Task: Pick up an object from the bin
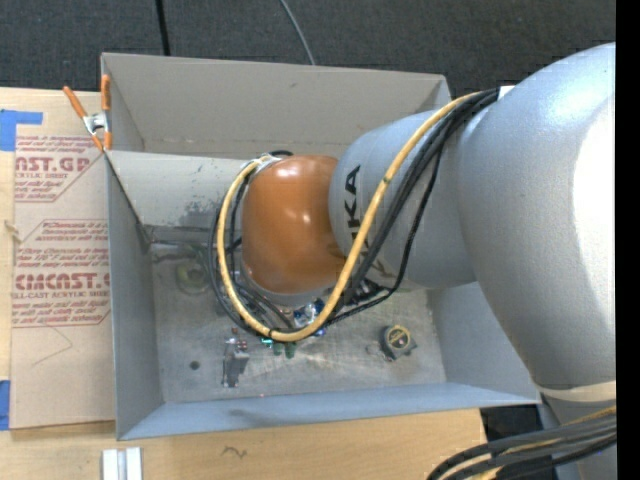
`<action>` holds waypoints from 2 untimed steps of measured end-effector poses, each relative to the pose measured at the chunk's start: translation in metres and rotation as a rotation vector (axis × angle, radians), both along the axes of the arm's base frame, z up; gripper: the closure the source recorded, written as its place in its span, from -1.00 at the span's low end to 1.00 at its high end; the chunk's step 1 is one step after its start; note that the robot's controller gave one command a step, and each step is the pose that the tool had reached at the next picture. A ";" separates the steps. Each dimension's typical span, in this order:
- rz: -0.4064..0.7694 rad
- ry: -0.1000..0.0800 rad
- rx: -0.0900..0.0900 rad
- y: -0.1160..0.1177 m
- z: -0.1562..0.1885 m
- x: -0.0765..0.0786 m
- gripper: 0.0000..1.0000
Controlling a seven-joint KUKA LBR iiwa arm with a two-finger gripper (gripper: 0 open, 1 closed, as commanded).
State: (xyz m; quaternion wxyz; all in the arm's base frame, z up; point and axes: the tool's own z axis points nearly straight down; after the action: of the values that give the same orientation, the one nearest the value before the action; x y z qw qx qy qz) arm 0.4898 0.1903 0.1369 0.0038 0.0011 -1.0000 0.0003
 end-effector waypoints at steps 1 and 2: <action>0.070 -0.004 -0.004 -0.090 -0.054 0.024 -1.00; 0.076 -0.007 0.002 -0.084 -0.051 0.024 1.00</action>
Offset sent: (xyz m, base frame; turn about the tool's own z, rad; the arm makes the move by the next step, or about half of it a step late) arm 0.0246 -0.0843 -0.0502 -0.0765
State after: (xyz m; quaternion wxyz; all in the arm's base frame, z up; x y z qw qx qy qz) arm 0.5141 0.1064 0.0859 0.0005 0.0394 -0.9992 -0.0004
